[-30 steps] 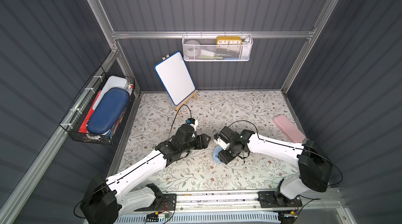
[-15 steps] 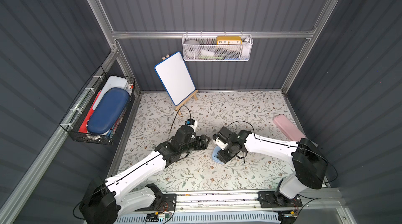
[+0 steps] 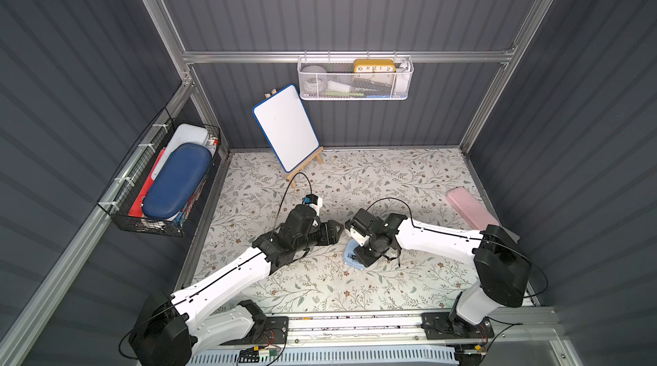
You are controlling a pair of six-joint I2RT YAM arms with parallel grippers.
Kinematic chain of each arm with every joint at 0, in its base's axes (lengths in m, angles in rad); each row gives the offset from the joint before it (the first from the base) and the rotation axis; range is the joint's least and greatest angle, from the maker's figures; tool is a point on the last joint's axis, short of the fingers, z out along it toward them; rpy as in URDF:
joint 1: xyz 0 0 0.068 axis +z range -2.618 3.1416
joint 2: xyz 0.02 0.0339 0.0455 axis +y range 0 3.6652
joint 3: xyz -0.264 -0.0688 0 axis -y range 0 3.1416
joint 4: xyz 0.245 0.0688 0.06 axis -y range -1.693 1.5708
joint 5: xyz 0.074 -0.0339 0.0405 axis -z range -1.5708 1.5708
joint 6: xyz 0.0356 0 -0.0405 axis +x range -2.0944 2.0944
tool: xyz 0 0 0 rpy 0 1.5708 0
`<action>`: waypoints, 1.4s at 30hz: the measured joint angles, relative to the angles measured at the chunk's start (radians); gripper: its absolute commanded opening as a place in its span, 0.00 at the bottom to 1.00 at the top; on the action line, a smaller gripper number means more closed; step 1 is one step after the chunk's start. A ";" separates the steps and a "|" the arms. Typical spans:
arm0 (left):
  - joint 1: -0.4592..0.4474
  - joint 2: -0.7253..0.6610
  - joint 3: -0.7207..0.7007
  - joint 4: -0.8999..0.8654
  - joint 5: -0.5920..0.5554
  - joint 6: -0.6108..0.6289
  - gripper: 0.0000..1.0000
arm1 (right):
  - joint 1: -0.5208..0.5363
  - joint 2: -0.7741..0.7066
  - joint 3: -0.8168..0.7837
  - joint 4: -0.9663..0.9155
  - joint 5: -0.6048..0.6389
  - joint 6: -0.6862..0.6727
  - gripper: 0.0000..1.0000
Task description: Remove the battery from the alarm
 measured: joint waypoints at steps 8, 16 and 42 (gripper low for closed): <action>0.000 -0.001 -0.006 0.000 0.000 0.000 0.75 | 0.004 0.000 -0.001 -0.002 0.002 0.011 0.27; 0.000 -0.002 -0.009 0.000 -0.005 0.000 0.75 | 0.007 -0.016 -0.024 0.021 -0.033 0.022 0.20; 0.000 0.013 -0.009 0.004 -0.006 0.001 0.74 | 0.006 -0.156 -0.073 0.020 0.062 0.043 0.04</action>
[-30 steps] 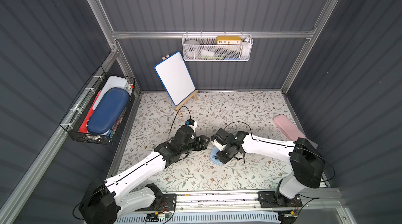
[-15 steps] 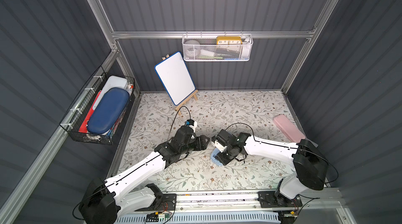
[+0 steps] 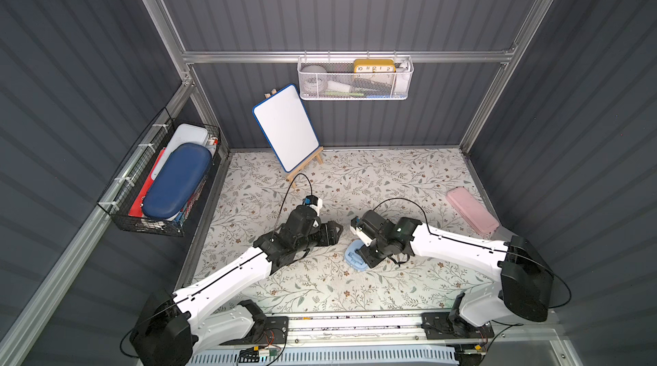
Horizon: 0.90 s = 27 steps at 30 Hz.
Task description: Remove the battery from the alarm
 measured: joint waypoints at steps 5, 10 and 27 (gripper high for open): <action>0.000 0.010 0.000 0.003 0.000 0.000 0.74 | -0.033 -0.018 -0.022 0.001 0.034 0.000 0.04; 0.000 0.011 0.000 0.004 0.000 0.000 0.74 | -0.101 -0.044 -0.048 0.020 0.051 0.010 0.04; 0.000 0.017 -0.008 0.032 0.000 0.010 0.74 | -0.279 -0.013 -0.066 0.075 0.195 0.113 0.20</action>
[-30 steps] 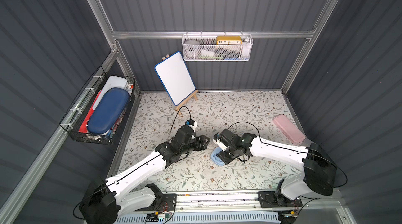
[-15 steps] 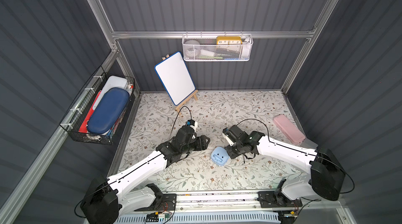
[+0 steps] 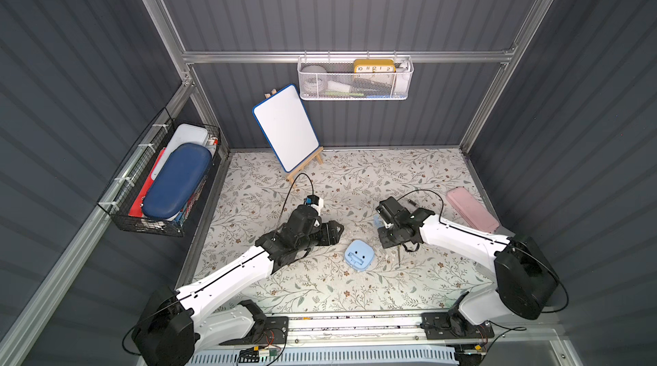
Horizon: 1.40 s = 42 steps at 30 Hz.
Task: Remove the battery from the alarm
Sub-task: Remove the battery from the alarm, then adjust the alarm at the center of the board.
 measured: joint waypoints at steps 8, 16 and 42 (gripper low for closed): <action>0.000 0.029 -0.015 0.035 -0.005 0.010 0.74 | -0.159 -0.033 0.087 0.041 0.225 0.088 0.40; 0.011 0.061 -0.004 0.060 -0.024 0.030 0.74 | -0.225 -0.050 0.153 0.073 0.348 0.067 0.43; 0.058 0.293 0.116 0.084 0.008 0.082 0.35 | -0.226 -0.026 0.152 0.049 0.034 0.050 0.00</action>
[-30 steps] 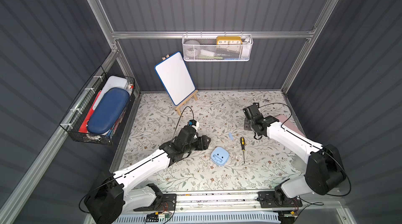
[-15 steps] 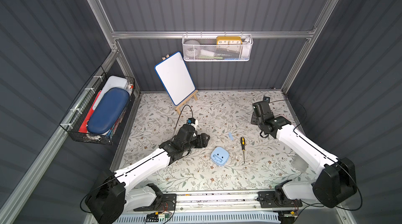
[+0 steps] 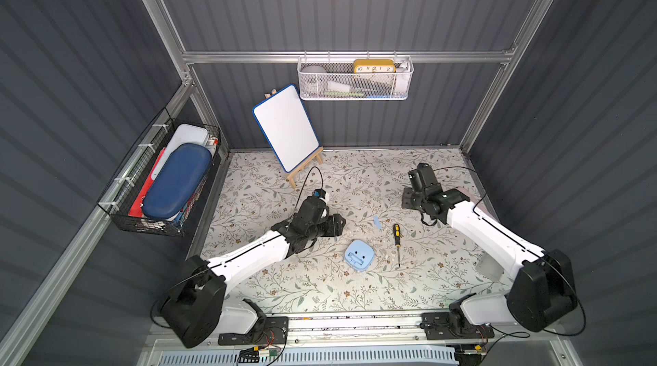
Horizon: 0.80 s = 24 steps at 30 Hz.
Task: Remove the battery from the alarm
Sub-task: Adjust the alarm at the center of the board.
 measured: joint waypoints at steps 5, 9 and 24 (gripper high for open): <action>0.034 0.193 0.110 -0.003 0.038 0.042 0.00 | 0.147 0.052 -0.146 -0.029 -0.229 0.048 0.00; 0.037 0.293 0.167 -0.006 0.089 0.058 0.00 | 0.263 0.002 -0.269 -0.065 -0.352 0.116 0.00; 0.027 0.214 -0.064 -0.005 0.238 0.058 0.00 | 0.341 0.093 -0.281 0.034 -0.465 0.251 0.00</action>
